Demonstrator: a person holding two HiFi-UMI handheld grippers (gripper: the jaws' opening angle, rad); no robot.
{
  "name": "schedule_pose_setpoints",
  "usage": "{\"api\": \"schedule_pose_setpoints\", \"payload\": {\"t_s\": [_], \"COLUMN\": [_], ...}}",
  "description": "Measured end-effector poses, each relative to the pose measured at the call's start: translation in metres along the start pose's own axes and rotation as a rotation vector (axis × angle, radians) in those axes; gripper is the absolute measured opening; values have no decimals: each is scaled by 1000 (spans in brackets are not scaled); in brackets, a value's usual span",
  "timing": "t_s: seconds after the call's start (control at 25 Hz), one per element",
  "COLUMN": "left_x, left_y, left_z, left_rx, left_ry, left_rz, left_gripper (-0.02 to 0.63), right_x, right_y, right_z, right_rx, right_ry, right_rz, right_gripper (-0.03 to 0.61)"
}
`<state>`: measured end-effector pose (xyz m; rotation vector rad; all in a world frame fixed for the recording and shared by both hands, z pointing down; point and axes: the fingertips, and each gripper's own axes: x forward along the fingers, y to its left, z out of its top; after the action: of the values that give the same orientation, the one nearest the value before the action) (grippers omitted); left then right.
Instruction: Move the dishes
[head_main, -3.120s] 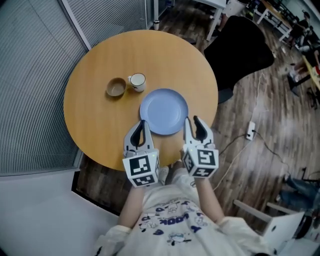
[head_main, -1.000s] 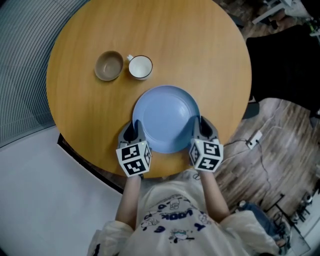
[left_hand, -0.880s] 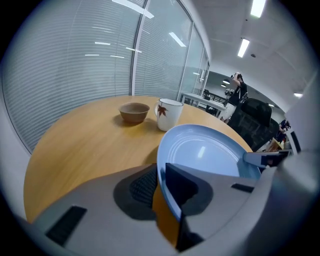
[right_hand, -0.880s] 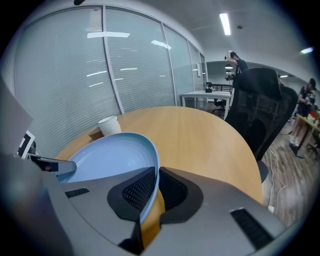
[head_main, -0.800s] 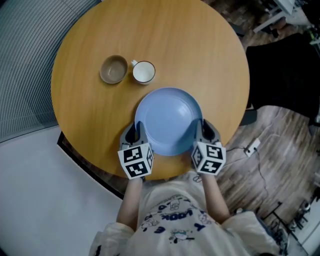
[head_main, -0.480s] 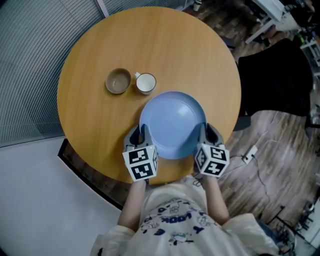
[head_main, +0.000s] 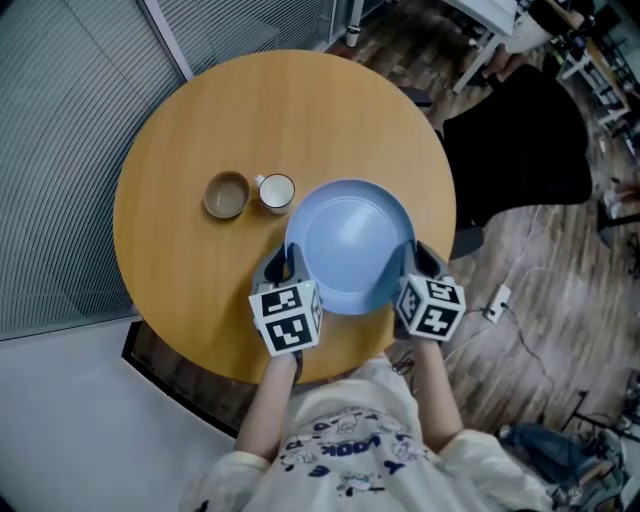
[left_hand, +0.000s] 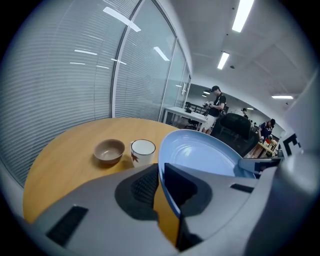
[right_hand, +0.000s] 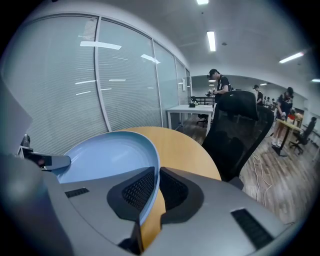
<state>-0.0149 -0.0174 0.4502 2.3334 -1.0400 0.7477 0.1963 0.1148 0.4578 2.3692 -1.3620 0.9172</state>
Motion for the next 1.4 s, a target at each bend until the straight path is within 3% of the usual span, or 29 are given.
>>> {"api": "schedule_pose_setpoints", "payload": {"t_s": [0.32,0.64,0.92,1.4], "left_x": [51,124,178,239], "left_y": [-27,-53,-50,-54], "left_z": [30,49,54,40], "left_rx": [-37,-80,-107,-118], "left_ry": [-25,8,35,98], "left_rz": [3,58,97,119], "left_gripper": [36,37,37,37], "right_x": [49,128,189,249], "right_y": [-37,-73,-83,-104], "right_z": [51,81,86,74], "right_rx": [-35,-81,-120,-155], "right_ry": [-26,19,73,152], "right_rz": [3,76,130,137], "right_gripper": [28,28,28,28]}}
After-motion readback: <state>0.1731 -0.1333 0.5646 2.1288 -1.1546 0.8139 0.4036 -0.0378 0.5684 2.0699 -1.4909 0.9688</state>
